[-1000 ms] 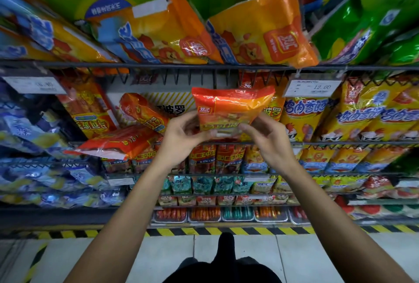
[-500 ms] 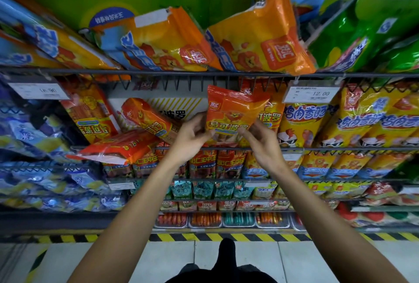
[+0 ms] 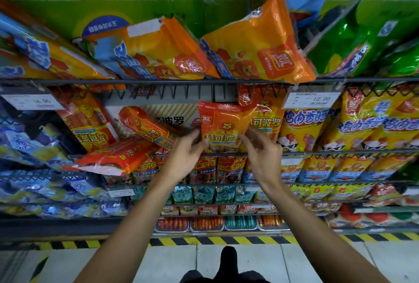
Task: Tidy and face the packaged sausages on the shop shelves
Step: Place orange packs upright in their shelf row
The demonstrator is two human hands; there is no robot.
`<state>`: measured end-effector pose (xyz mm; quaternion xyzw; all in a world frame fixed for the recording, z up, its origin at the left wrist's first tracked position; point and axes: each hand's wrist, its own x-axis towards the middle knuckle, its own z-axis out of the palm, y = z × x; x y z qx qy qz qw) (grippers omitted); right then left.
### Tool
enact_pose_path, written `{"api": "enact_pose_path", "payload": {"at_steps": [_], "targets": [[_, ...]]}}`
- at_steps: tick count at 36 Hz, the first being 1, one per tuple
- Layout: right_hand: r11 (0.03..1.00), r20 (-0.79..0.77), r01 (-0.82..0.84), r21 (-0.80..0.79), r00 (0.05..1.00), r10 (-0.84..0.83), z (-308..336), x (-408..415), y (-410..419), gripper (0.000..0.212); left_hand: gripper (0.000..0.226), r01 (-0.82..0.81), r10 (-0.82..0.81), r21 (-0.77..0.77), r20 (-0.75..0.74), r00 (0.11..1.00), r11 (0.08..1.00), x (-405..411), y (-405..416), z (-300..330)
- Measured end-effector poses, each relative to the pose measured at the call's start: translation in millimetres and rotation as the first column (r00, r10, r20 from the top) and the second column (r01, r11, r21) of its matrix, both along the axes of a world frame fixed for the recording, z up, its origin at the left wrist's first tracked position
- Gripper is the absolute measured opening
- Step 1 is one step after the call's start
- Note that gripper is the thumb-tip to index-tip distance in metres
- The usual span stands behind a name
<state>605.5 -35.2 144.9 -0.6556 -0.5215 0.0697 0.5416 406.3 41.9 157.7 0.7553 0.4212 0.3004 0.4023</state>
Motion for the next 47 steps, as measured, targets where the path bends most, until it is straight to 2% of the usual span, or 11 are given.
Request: {"api": "enact_pose_path", "payload": {"at_steps": [3, 7, 11, 15, 19, 23, 27, 33, 40, 44, 47], "targets": [[1.000, -0.064, 0.003, 0.001, 0.998, -0.003, 0, 2, 5, 0.025, 0.031, -0.113, 0.114, 0.132, 0.003, 0.993, 0.985, 3, -1, -2], [0.998, -0.050, 0.036, 0.048, 0.998, -0.034, -1, -2, 16, 0.024, 0.031, -0.261, 0.284, 0.331, -0.023, 0.958, 0.907, 5, 4, -14], [0.992, 0.032, 0.023, 0.123, 0.999, -0.027, -10, -6, 29, 0.013, 0.039, -0.331, 0.325, 0.368, 0.079, 0.942, 0.869, 10, -1, -25], [0.992, 0.213, 0.020, 0.127, 0.976, -0.047, -24, -6, 32, 0.019, 0.054, -0.248, 0.199, 0.534, 0.149, 0.969, 0.808, 19, -13, -28], [0.980, 0.337, -0.006, 0.197, 0.939, -0.062, -33, -6, 25, 0.032, 0.065, -0.051, 0.129, 0.674, -0.066, 0.989, 0.737, 30, -20, -29], [0.994, 0.480, 0.009, 0.106, 0.875, -0.059, -31, 6, 23, 0.053, 0.072, 0.050, 0.157, 0.671, -0.245, 0.957, 0.740, 40, -12, -36], [0.999, 0.589, 0.041, 0.026, 0.807, -0.048, -28, 15, 19, 0.059, 0.072, 0.059, 0.182, 0.665, -0.288, 0.940, 0.745, 51, -9, -39], [0.998, 0.573, 0.059, -0.010, 0.819, -0.043, -28, 8, 19, 0.064, 0.078, 0.108, 0.157, 0.641, -0.342, 0.926, 0.760, 50, -6, -41], [0.997, 0.550, 0.034, -0.067, 0.835, 0.008, -25, 3, 19, 0.074, 0.078, 0.246, 0.047, 0.612, -0.422, 0.906, 0.751, 12, -3, -17], [1.000, 0.443, -0.014, -0.006, 0.896, 0.015, -20, 1, 13, 0.066, 0.066, 0.191, 0.058, 0.568, -0.391, 0.918, 0.801, -4, -14, -10], [0.990, 0.364, -0.136, 0.038, 0.924, 0.113, -12, -4, 7, 0.056, 0.056, 0.143, 0.086, 0.542, -0.374, 0.923, 0.828, -23, -25, -16]]}}
